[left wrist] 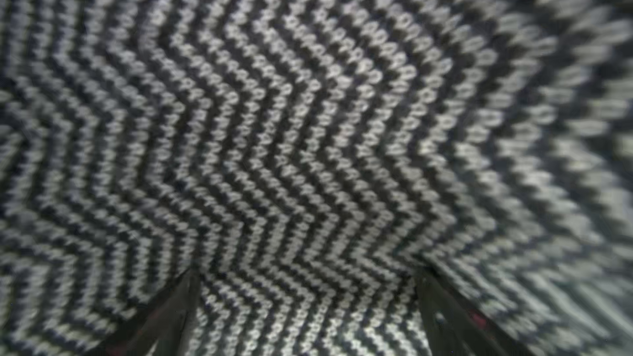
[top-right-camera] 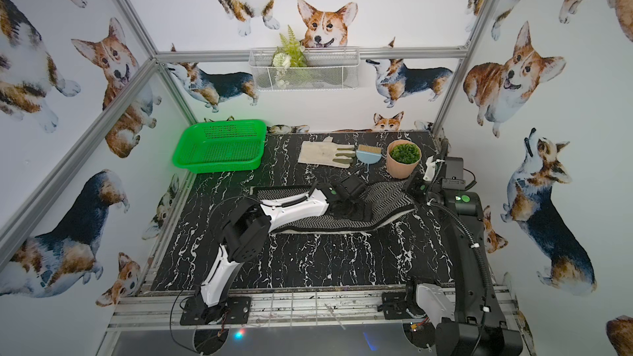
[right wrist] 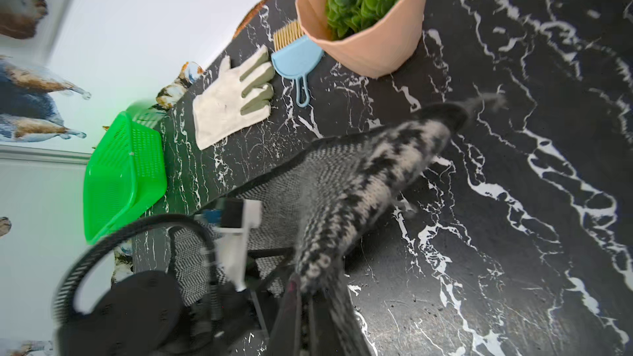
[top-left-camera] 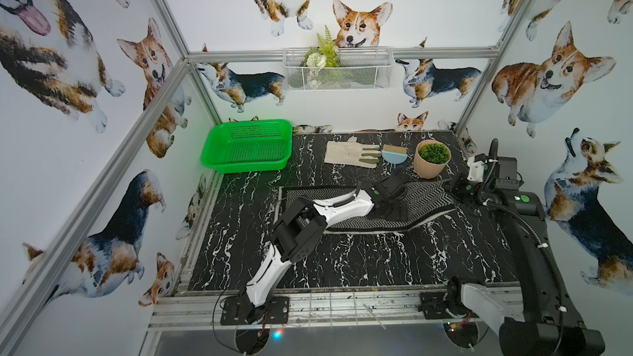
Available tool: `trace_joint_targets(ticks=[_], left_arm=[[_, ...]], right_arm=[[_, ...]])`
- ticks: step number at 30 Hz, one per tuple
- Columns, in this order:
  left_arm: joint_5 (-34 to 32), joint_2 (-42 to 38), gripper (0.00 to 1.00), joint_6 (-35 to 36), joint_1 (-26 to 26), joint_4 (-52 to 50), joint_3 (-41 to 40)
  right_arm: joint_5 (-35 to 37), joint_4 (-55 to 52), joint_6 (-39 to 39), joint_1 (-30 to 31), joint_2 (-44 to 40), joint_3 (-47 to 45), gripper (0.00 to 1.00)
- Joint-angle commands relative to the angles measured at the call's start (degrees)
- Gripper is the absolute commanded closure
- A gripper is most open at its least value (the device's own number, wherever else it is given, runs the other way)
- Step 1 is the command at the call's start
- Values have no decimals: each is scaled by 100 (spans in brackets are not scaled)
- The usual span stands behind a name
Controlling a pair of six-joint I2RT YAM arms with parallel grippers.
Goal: Roll up the scarf and place it into the basket
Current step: Fold the scarf at the center of the board.
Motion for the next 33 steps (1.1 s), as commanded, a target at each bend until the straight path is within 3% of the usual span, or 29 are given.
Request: trace_joint_targets(ticks=[1, 4, 8, 13, 23, 33], left_arm=[[195, 799, 0, -332, -347, -284, 1285], [280, 1257, 0, -487, -487, -336, 2002], [141, 902, 0, -449, -403, -132, 1687], [62, -322, 0, -182, -15, 179, 397], [-144, -2983, 0, 90, 1058, 59, -2538], [-150, -4706, 0, -24, 1703, 495, -5059]], right_arm=[[157, -302, -174, -11, -28, 387, 100], [40, -255, -143, -6, 55, 524, 100], [-326, -66, 41, 26, 68, 548, 100], [-382, 49, 281, 258, -24, 731, 100], [821, 478, 824, 2309, 567, 1223, 100], [1491, 881, 1035, 3501, 1543, 1528, 100]])
